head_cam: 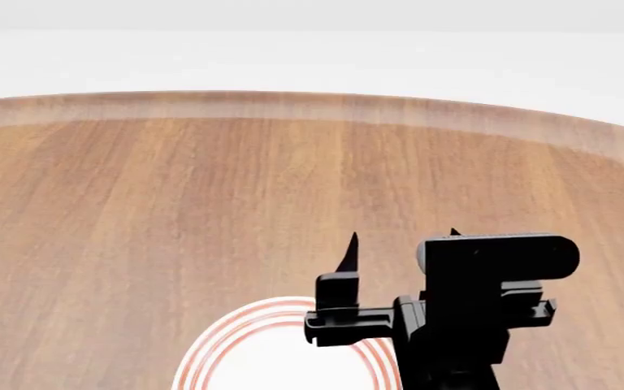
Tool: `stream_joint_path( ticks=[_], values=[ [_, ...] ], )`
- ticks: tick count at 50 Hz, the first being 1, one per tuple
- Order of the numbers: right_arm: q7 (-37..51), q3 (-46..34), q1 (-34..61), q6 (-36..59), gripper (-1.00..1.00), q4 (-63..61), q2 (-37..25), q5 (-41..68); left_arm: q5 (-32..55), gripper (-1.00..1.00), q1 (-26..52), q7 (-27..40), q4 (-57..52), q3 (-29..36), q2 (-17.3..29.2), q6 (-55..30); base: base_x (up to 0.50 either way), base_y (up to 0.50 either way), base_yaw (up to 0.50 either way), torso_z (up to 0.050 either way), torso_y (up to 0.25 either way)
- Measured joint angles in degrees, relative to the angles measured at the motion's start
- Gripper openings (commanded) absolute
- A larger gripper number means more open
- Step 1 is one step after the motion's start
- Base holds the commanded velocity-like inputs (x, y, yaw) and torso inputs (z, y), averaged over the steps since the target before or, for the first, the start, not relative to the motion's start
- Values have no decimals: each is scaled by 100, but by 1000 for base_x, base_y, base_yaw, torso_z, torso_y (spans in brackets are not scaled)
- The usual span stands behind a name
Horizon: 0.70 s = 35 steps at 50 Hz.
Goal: Pick up the red mug and put it on the plate
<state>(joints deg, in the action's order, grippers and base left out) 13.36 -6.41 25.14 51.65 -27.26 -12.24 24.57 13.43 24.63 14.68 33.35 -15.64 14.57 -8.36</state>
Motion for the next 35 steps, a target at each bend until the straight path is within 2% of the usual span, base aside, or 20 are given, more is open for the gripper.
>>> stream_joint_path(
  ticks=[9,21,28,29,35],
  values=[
    [2,-41,-22,-37,100,23,-14,22,-87,100,422,-45,920,15,112,374,0,0,0,0,0],
    [12,-70,-42,-73,100,47,-39,58,-230,100,1184,-180,2851,45,272,1233,0,0,0,0,0],
    [19,-84,-47,-101,100,67,-51,77,-311,100,1434,-191,3508,-12,330,1435,0,0,0,0,0],
    [20,-86,-47,-105,100,71,-52,80,-325,-100,1458,-192,3569,-23,336,1456,0,0,0,0,0],
    [20,-107,-52,-146,100,116,-58,86,-416,-100,1562,-199,3832,-89,349,1579,0,0,0,0,0]
  ],
)
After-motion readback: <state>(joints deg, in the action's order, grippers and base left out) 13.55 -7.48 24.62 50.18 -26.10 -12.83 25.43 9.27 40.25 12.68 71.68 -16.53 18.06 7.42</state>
